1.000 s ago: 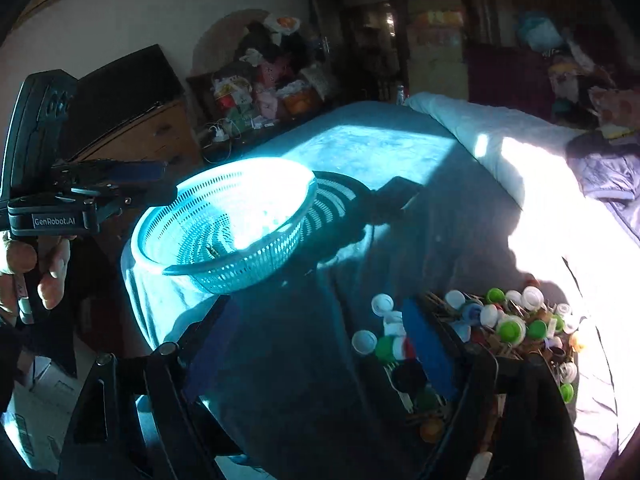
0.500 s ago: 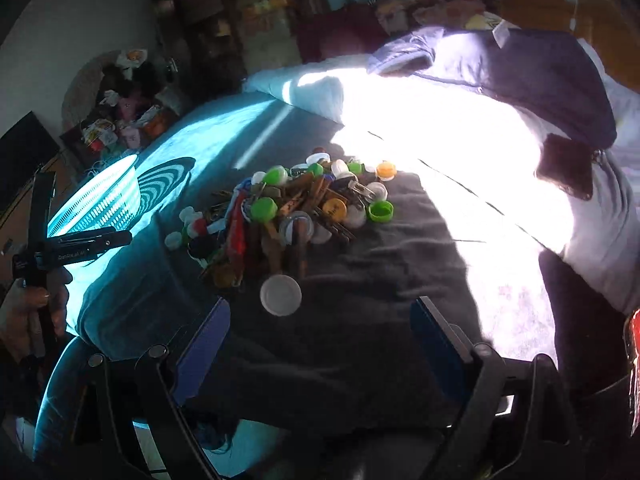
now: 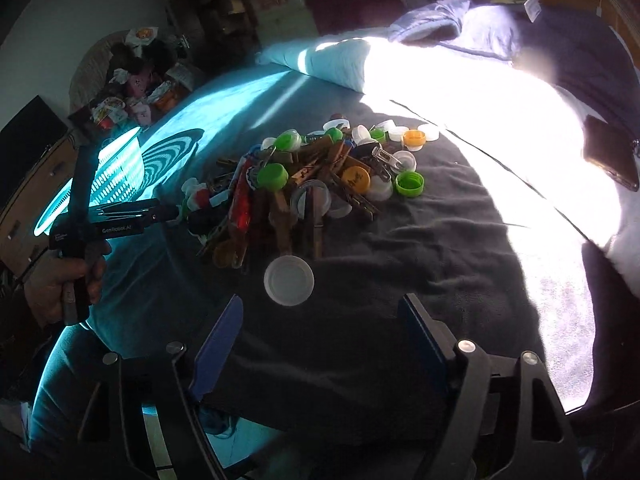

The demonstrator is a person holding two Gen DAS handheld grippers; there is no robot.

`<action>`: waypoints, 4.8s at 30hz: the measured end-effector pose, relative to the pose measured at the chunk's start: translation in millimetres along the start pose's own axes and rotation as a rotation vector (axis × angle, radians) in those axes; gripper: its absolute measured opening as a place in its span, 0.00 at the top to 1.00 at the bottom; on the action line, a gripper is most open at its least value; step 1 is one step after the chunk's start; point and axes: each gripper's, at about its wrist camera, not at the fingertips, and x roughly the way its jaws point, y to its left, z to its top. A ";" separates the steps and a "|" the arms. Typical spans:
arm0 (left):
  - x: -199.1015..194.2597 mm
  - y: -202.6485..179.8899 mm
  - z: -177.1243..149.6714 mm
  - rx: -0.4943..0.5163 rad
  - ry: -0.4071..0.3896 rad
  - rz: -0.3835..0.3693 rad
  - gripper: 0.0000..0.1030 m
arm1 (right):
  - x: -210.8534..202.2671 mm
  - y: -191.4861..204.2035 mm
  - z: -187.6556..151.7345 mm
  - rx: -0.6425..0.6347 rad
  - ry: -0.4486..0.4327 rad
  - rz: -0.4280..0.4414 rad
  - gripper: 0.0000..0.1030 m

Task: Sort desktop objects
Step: 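Move both grippers back to the cap heap, then grasp a white cap with the right gripper while the left gripper grasps a white lid, then carry both held caps over the teal basket, then open both grippers to drop the caps into the basket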

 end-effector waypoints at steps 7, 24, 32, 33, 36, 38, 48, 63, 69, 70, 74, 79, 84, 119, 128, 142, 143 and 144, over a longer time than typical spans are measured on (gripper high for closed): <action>1.2 8.5 -12.2 -0.015 -0.016 -0.012 0.65 | 15.7 7.8 6.6 -0.005 -0.002 0.009 0.25; -40.5 -13.1 -5.4 -0.033 -0.086 -0.076 0.69 | 65.4 22.4 0.4 -0.091 0.091 0.002 0.50; -45.7 -25.4 -8.0 -0.047 -0.075 -0.081 0.69 | 87.1 22.7 3.9 -0.085 0.107 -0.011 0.64; -49.9 -26.5 -7.4 -0.050 -0.081 -0.082 0.69 | 86.1 21.1 4.9 -0.072 0.113 -0.002 0.63; -66.7 -29.6 -4.1 -0.044 -0.110 -0.070 0.69 | 75.5 18.6 8.9 -0.056 0.090 -0.001 0.63; -81.5 -30.7 -1.3 -0.038 -0.133 -0.055 0.69 | 65.4 19.4 13.0 -0.057 0.070 -0.002 0.63; -149.4 -24.5 12.9 -0.050 -0.227 0.001 0.69 | 12.4 39.1 57.2 -0.075 -0.067 -0.026 0.63; -245.1 44.6 36.6 -0.110 -0.370 0.145 0.69 | -23.1 115.5 159.5 -0.189 -0.218 0.001 0.63; -274.9 91.2 44.1 -0.158 -0.392 0.216 0.69 | -21.0 163.1 194.5 -0.244 -0.240 0.054 0.63; -279.3 98.8 45.2 -0.165 -0.396 0.226 0.69 | -20.6 171.6 199.5 -0.255 -0.242 0.062 0.63; -293.6 126.1 47.4 -0.185 -0.400 0.268 0.69 | -19.0 208.7 219.2 -0.295 -0.254 0.100 0.63; -309.8 154.5 45.1 -0.207 -0.401 0.305 0.69 | -18.6 257.9 241.4 -0.352 -0.276 0.144 0.63; -317.1 182.1 40.1 -0.240 -0.379 0.322 0.69 | -9.9 305.2 255.4 -0.412 -0.260 0.181 0.63; -256.9 272.8 35.4 -0.335 -0.042 0.261 0.69 | 102.0 449.1 260.2 -0.537 0.117 0.364 0.63; -246.6 276.2 35.3 -0.344 -0.033 0.252 0.69 | 108.6 456.8 258.3 -0.544 0.135 0.366 0.63; -227.0 281.9 33.4 -0.353 -0.016 0.252 0.69 | 120.1 459.6 253.8 -0.545 0.159 0.371 0.63; -225.5 282.1 33.1 -0.354 -0.015 0.252 0.69 | 120.6 459.6 254.0 -0.545 0.160 0.372 0.63; -224.2 282.3 33.0 -0.353 -0.013 0.253 0.68 | 121.3 459.6 253.8 -0.546 0.160 0.373 0.63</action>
